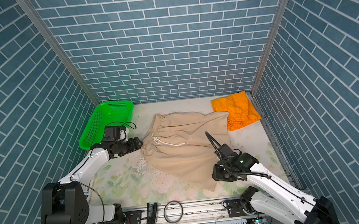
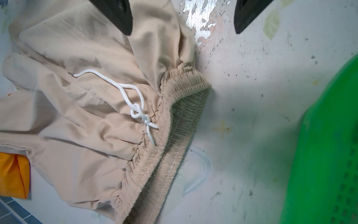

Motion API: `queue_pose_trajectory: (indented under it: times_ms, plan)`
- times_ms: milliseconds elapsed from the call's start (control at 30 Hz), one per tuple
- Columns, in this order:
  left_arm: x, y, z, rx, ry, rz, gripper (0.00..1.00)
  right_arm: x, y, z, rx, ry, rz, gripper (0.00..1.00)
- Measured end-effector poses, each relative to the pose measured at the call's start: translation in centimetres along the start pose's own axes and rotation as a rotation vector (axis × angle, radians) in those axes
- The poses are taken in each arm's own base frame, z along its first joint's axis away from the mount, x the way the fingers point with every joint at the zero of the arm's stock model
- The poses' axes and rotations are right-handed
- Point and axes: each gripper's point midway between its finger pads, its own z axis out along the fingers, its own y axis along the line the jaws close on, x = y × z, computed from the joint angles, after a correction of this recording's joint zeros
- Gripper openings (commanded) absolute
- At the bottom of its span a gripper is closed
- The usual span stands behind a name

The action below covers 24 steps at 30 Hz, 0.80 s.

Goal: Fold and stack the shorts

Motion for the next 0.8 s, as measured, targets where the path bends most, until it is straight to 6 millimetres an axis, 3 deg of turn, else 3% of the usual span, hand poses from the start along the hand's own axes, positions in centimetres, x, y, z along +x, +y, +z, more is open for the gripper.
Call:
queue_pose_trajectory:
  times_ms: [233, 433, 567, 633, 733, 800]
  plan:
    - [0.4, -0.6, 0.9, 0.067, -0.004, -0.020, 0.83, 3.1, 1.4, 3.4, 0.083, 0.138, -0.145, 0.50]
    - [1.2, -0.1, 2.4, 0.062, 0.044, -0.035, 0.82, 3.9, 1.8, 5.5, 0.136, 0.176, -0.201, 0.49]
    - [1.1, -0.2, 2.5, 0.067, 0.039, -0.033, 0.80, 3.4, 2.2, 5.9, 0.129, 0.141, -0.185, 0.27]
    - [1.0, -0.1, 2.5, 0.060, 0.034, -0.032, 0.80, 3.2, 2.0, 6.0, 0.135, 0.125, -0.179, 0.11]
    - [1.0, 0.3, 2.5, 0.033, 0.029, -0.024, 0.79, 2.9, 1.4, 5.9, 0.150, 0.098, -0.172, 0.00]
    - [1.1, 0.4, 2.6, 0.020, 0.028, -0.016, 0.78, 2.8, 1.3, 5.7, 0.152, 0.082, -0.176, 0.00]
